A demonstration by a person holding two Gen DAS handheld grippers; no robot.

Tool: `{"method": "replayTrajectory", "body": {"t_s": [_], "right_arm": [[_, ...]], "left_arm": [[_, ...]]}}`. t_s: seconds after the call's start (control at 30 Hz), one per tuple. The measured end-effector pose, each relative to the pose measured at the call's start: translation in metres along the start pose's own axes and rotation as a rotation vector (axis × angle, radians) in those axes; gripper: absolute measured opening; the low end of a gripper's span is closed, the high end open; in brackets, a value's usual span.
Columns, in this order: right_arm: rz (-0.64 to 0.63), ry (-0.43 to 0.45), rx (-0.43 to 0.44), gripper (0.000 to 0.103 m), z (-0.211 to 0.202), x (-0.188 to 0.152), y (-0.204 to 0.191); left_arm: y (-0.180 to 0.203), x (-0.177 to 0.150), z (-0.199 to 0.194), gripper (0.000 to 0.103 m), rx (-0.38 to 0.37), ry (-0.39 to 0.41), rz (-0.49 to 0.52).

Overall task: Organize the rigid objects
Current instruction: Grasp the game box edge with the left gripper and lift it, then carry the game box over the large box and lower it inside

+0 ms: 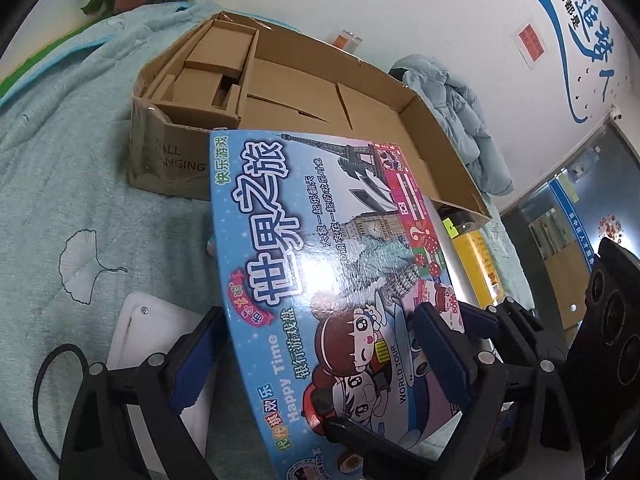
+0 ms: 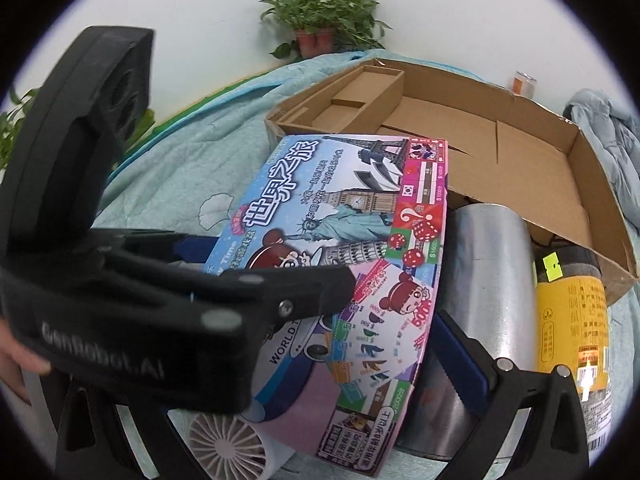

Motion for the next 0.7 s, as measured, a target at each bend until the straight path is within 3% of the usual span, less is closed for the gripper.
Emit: {"method": "replayTrajectory", "body": {"t_s": [0.5, 0.7], "right_arm": [[0.113, 0.098, -0.116, 0.103, -0.011, 0.003, -0.004], [0.163, 0.143, -0.112, 0.101, -0.021, 0.009, 0.002]], "left_arm": [[0.034, -0.009, -0.030, 0.084, 0.065, 0.105, 0.139], [0.055, -0.001, -0.046, 0.082, 0.102, 0.145, 0.222]]}}
Point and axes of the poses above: each gripper's, at about its wrist camera, not at the fingertips, and z roughly the way its jaws point, y to its right, x to its top, the point moved 4 cm from there along z, roughly the way its jaws point, and after that the axes turned 10 degrees about -x, right-handed, at the moved point
